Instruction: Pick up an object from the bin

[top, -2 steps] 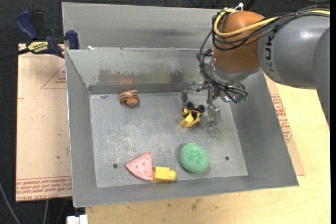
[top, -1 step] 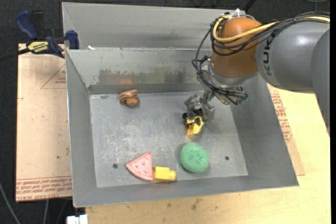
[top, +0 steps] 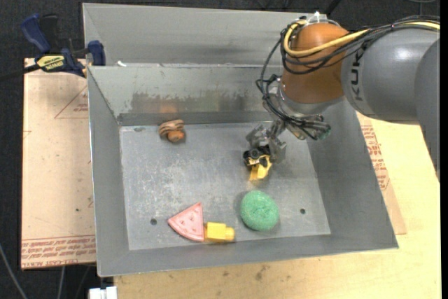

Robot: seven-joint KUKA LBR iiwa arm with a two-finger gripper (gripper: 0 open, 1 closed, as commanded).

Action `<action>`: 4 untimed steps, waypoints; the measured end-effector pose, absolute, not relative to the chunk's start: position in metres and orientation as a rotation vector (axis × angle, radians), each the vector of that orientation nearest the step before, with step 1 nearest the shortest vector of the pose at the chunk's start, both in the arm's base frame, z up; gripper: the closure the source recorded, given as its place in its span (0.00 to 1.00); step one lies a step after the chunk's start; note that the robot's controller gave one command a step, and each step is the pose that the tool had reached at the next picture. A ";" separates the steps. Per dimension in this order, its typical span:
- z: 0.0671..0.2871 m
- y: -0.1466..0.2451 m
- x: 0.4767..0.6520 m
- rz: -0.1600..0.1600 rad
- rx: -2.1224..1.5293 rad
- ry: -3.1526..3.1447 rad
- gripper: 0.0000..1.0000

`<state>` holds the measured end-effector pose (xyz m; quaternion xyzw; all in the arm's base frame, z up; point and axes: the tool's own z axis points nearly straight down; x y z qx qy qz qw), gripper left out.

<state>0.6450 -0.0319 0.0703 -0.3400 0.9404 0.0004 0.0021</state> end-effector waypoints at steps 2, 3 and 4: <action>0.087 -0.031 0.642 0.008 -1.070 2.960 1.00; 0.112 -0.031 0.643 0.007 -1.069 2.959 1.00; 0.134 -0.031 0.645 0.000 -1.065 2.952 1.00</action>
Offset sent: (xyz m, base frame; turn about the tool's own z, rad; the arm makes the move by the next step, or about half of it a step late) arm 0.0001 0.0001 0.1150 0.0000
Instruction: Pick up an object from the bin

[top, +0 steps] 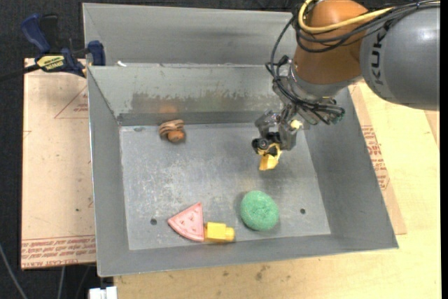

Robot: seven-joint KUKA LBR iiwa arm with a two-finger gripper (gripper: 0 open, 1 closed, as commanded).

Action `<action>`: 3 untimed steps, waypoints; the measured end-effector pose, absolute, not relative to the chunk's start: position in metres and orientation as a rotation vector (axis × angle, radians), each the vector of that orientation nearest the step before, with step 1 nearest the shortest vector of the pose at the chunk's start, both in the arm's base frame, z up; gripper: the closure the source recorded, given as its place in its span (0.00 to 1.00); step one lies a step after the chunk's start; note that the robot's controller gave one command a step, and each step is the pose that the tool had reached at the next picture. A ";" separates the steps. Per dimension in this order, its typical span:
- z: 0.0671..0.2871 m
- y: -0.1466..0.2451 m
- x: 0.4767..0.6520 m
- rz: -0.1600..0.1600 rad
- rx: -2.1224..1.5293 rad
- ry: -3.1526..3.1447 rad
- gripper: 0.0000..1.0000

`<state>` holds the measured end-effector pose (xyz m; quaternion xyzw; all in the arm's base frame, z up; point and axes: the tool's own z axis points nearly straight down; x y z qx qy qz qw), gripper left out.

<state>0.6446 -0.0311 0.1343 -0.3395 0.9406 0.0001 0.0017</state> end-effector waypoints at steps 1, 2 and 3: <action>0.146 -0.031 0.646 -0.003 -1.063 2.947 1.00; 0.149 -0.031 0.646 -0.003 -1.062 2.947 1.00; 0.152 -0.031 0.645 0.000 -1.062 2.952 1.00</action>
Offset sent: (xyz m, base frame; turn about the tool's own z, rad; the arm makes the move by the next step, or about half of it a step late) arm 0.0001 0.0000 0.0168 0.0000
